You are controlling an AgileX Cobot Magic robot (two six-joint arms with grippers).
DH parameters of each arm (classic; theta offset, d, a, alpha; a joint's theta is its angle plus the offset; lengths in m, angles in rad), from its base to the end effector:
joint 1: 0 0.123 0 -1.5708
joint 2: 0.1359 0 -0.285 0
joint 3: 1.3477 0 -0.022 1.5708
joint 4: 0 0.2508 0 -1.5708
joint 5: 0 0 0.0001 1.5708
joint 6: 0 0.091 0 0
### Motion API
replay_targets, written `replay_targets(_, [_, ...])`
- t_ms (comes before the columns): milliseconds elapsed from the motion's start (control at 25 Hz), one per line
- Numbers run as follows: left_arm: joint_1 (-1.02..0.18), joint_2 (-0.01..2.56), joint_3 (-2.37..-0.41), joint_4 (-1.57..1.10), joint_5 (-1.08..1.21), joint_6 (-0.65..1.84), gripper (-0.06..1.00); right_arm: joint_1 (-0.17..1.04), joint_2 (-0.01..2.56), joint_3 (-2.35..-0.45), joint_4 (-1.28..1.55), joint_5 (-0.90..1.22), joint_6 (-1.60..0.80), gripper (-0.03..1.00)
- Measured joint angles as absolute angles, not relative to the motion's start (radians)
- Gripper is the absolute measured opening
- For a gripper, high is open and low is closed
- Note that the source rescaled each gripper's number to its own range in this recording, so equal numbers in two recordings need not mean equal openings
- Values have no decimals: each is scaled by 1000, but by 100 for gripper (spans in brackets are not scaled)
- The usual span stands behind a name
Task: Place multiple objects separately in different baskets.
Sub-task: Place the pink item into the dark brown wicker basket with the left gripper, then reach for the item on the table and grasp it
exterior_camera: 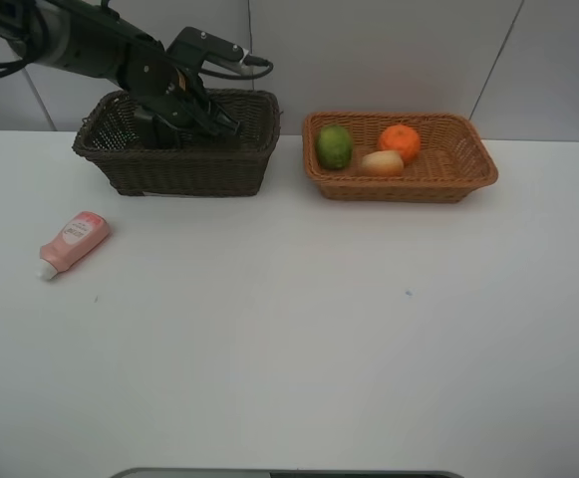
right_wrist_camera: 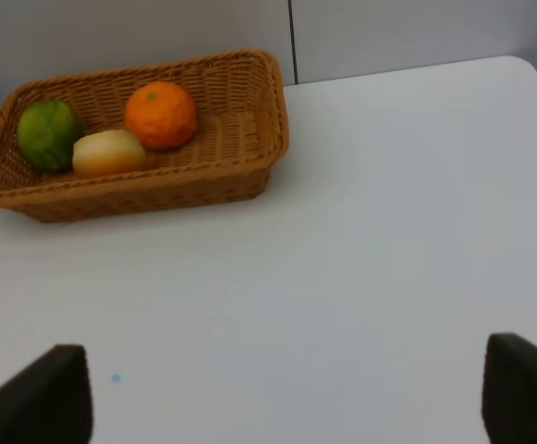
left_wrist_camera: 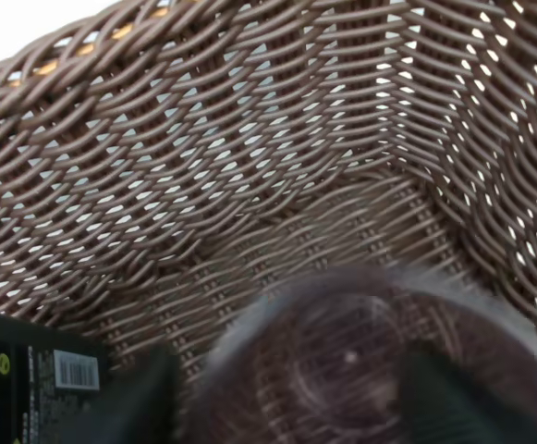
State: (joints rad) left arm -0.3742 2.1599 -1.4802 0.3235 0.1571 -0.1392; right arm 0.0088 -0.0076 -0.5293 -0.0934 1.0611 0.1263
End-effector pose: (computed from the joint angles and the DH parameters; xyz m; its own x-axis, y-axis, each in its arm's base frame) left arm 0.4450 -0.1699 0.1531 -0.5591 0.4123 -0.7194 0.4385 0.8834 0.1655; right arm -0.0097 -0.0075 0.2856 -0.4149 0.0766 -0.9066 0.0988 0.9944 0.0388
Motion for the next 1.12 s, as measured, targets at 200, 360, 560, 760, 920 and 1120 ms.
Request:
replay_targets(200, [-374,2153,-1480,324,176,-139,93,9,-8,-529,-93,1061,126,81])
replay_targets(360, [-375,2117,-1480,322,195,-139,93,9,-8,-529,-93,1061,126,81])
replay_targets(560, [-387,2043,-1480,305,266,-139,93,9,-8,-529,-93,1061,126,81])
replay_targets(760, [-405,1970,-1473,270,364,-139,94,9,-8,-529,-93,1061,126,81])
replay_targets(920, [-410,1890,-1399,254,386,-139,94,9,-8,-529,-93,1061,126,81])
replay_targets(1120, [-386,1782,-1242,238,395,-139,94,9,-8,-529,-93,1061,126,81])
